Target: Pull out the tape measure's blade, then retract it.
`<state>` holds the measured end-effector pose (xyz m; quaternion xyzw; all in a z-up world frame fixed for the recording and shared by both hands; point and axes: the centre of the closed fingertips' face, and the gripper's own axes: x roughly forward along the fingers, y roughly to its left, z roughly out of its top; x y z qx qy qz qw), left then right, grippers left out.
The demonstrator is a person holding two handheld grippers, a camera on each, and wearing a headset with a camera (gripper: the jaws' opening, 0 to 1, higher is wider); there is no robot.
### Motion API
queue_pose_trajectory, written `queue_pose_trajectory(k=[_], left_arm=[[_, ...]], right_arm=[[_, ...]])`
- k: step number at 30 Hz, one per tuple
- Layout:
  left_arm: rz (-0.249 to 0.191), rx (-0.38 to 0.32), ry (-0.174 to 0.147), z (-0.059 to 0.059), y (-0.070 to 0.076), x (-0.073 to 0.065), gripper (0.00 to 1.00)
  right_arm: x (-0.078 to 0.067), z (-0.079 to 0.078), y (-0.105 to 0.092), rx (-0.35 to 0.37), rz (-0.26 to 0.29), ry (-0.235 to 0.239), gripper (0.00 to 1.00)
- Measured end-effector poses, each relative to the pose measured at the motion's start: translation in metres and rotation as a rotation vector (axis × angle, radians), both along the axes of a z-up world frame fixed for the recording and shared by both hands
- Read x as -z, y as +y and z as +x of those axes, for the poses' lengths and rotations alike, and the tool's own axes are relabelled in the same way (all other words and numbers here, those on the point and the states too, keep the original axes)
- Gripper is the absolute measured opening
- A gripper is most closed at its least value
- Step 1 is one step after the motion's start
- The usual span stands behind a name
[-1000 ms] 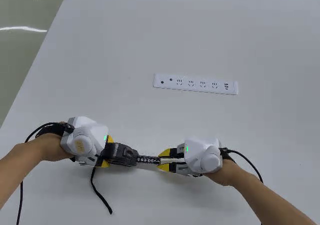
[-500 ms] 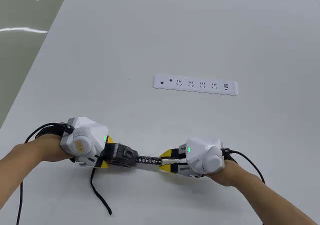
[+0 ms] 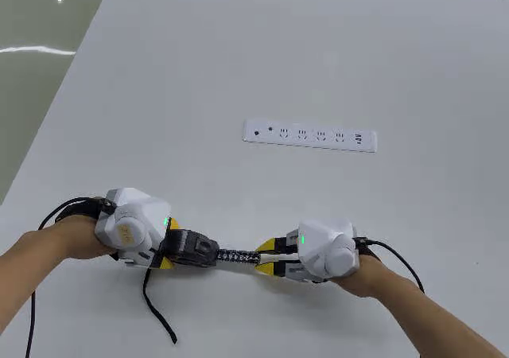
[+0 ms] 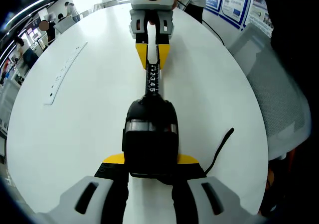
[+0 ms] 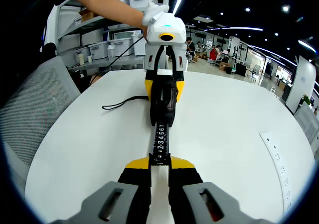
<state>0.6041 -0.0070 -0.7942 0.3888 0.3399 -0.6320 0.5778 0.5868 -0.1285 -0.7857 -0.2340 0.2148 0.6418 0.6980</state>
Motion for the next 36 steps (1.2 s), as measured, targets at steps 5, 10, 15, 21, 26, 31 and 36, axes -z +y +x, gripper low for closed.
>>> queue_pose_trajectory(k=[5, 10, 15, 21, 26, 31, 36], left_arm=[[-0.001, -0.002, 0.001, 0.0, 0.0, 0.0, 0.29], [-0.001, -0.003, 0.001, 0.0, 0.0, 0.0, 0.29], [0.002, -0.002, 0.001, 0.0, 0.0, 0.0, 0.29], [0.002, -0.004, 0.003, 0.0, 0.0, 0.0, 0.29], [0.003, -0.004, 0.004, 0.0, -0.001, 0.0, 0.29], [0.004, -0.005, 0.005, 0.0, -0.001, 0.0, 0.29], [0.004, -0.004, 0.005, 0.0, -0.001, 0.0, 0.29]], right_arm=[[0.0, 0.0, -0.002, -0.002, -0.003, -0.003, 0.1], [0.0, 0.0, -0.003, -0.002, -0.003, -0.008, 0.1], [0.0, 0.0, -0.005, -0.003, -0.003, -0.007, 0.1], [0.001, 0.0, -0.007, -0.006, -0.005, -0.013, 0.1], [0.001, -0.001, -0.009, -0.004, -0.005, -0.01, 0.1], [0.0, -0.001, -0.011, -0.005, -0.006, -0.011, 0.1], [0.0, -0.001, -0.013, -0.004, -0.005, -0.01, 0.1]])
